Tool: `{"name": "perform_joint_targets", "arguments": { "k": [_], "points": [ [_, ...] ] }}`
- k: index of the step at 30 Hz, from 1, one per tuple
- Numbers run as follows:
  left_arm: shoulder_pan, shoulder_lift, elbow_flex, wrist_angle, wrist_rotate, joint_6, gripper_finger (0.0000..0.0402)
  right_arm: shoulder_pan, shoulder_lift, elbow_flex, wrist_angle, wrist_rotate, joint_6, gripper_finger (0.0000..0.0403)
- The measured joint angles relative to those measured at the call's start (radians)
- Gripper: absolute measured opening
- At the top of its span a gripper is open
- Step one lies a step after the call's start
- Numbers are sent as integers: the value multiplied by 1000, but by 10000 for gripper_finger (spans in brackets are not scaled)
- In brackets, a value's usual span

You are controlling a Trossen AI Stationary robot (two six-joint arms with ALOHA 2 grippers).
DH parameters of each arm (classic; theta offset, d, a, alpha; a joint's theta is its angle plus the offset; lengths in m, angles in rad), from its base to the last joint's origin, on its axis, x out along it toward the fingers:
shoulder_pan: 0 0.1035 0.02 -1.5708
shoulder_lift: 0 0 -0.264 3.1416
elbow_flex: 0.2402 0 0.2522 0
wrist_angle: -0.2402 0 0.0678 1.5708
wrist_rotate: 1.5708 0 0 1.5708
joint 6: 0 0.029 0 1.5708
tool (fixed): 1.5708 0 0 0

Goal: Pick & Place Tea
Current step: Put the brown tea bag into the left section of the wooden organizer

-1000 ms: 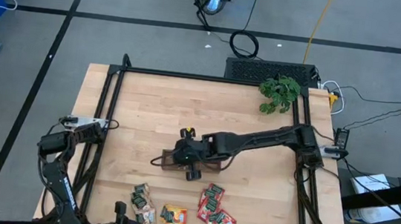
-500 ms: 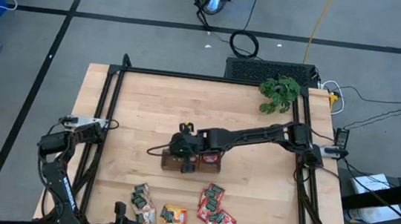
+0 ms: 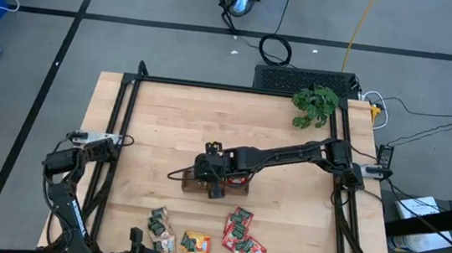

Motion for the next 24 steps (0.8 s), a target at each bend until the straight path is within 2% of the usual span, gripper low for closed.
{"name": "perform_joint_targets", "arguments": {
  "k": [5,11,24],
  "points": [
    [0,0,0,0,0,0,129,-8,0,0,3,-8,-2,0],
    [1,0,0,0,-1,5,129,-21,0,0,18,-100,1,0],
    [3,0,0,-4,-2,20,129,-42,39,1,16,-105,31,0]
  ]
}}
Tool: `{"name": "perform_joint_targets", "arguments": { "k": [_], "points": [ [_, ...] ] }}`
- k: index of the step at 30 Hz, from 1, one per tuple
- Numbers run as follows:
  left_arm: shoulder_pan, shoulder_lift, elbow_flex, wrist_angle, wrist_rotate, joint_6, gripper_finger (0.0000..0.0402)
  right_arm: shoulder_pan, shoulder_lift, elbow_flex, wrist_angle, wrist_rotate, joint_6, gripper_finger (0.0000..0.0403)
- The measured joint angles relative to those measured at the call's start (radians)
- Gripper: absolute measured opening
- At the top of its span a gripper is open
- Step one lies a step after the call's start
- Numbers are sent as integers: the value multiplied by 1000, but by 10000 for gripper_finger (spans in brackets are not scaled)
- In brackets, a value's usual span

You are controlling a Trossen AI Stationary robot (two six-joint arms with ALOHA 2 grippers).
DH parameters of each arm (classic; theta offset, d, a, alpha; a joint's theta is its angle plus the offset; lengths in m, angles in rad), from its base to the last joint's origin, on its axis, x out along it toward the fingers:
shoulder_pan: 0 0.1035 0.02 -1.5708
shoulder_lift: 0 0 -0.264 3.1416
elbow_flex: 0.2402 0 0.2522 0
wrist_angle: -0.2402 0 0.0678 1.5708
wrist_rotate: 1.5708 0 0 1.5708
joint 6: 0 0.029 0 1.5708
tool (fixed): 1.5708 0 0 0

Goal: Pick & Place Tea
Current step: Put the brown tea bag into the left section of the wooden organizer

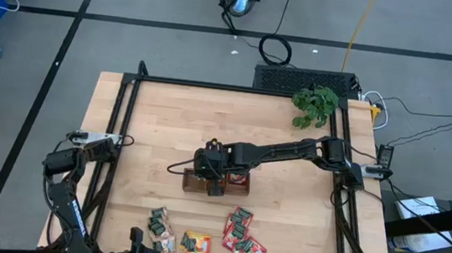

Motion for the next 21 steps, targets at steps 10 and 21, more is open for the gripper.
{"name": "perform_joint_targets", "arguments": {
  "k": [10,21],
  "points": [
    [12,0,0,-5,0,22,129,-15,1,0,11,-51,-22,0],
    [23,0,0,-24,-1,33,129,-36,16,8,-80,-55,-25,0]
  ]
}}
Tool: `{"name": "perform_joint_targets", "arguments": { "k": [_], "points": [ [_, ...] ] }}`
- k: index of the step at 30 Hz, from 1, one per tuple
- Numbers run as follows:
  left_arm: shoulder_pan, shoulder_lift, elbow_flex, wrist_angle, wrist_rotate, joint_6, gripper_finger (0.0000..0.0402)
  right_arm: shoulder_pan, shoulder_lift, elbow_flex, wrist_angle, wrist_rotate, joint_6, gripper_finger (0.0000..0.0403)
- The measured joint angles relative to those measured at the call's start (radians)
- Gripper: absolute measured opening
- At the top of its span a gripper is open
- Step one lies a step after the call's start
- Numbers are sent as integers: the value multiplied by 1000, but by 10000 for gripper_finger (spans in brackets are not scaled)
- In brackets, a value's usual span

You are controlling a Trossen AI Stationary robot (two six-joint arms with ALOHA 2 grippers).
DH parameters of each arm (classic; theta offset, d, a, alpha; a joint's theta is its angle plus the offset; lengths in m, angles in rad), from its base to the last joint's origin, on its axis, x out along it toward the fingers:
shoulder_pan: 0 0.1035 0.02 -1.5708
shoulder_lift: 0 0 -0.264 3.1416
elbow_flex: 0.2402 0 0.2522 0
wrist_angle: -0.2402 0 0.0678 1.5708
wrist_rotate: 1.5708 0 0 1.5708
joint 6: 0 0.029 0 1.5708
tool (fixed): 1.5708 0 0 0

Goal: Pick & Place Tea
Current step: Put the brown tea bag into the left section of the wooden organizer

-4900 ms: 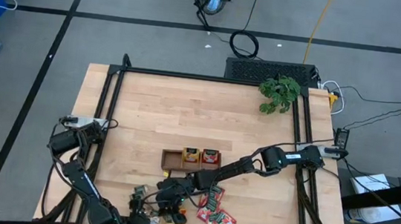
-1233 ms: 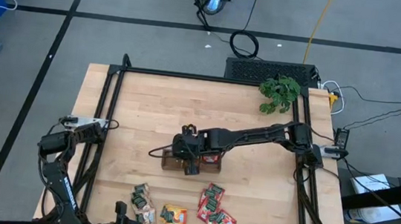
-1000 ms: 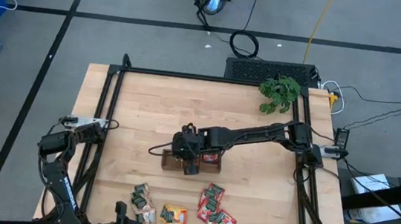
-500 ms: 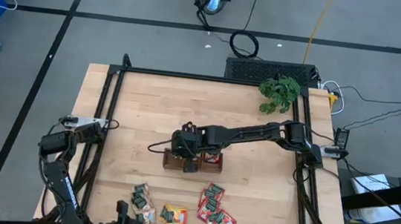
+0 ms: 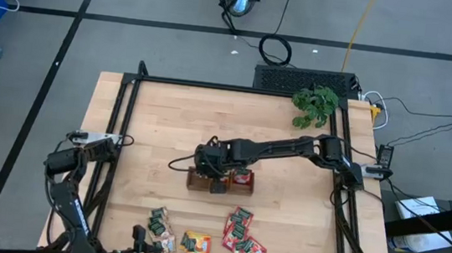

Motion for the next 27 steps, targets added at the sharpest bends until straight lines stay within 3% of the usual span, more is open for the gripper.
{"name": "perform_joint_targets", "arguments": {
  "k": [4,22,27],
  "points": [
    [10,0,0,-7,0,0,129,-9,13,0,-5,-49,-2,0],
    [19,0,0,-30,-4,8,129,-13,12,16,25,-76,-51,0],
    [39,0,0,-70,-133,9,129,-4,11,41,24,-70,-74,0]
  ]
}}
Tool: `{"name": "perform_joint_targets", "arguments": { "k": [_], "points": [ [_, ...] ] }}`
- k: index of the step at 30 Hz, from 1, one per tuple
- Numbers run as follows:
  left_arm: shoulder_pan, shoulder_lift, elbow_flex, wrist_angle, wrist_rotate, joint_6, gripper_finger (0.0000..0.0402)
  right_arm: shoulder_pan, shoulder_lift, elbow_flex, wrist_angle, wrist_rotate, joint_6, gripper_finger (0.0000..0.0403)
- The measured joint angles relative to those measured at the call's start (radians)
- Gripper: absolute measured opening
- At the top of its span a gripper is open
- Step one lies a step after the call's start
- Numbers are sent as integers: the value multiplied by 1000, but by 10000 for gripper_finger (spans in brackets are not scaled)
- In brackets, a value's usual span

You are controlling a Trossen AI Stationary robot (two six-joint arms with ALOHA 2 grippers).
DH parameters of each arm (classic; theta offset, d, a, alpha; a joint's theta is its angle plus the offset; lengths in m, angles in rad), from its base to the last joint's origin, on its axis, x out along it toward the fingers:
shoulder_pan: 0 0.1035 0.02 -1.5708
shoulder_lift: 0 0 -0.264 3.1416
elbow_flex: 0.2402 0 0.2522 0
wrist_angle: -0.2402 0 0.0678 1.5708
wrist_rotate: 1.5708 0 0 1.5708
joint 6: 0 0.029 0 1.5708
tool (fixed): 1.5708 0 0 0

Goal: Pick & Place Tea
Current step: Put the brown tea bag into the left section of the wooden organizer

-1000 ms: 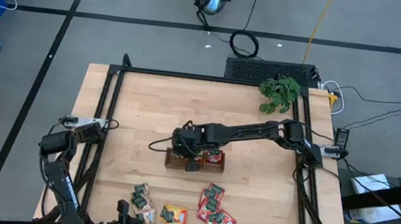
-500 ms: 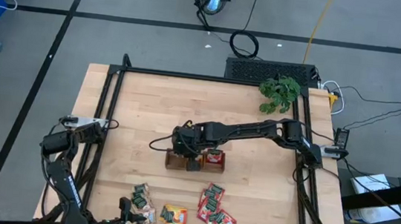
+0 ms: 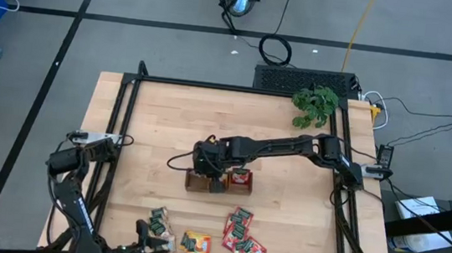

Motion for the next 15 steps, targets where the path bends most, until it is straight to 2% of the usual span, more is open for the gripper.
{"name": "perform_joint_targets", "arguments": {
  "k": [4,6,9,11,15],
  "points": [
    [28,0,0,-115,-95,-73,129,18,-1,52,-45,5,-14,0],
    [48,-2,0,-185,-117,-146,130,35,-1,76,-77,43,-23,0],
    [83,-15,0,-264,-117,-250,130,62,-1,115,-133,109,-41,0],
    [106,-27,0,-291,-115,-290,130,77,-1,146,-178,116,-42,0],
    [136,-51,0,-282,-92,-293,130,113,-3,160,-190,137,-59,0]
  ]
}}
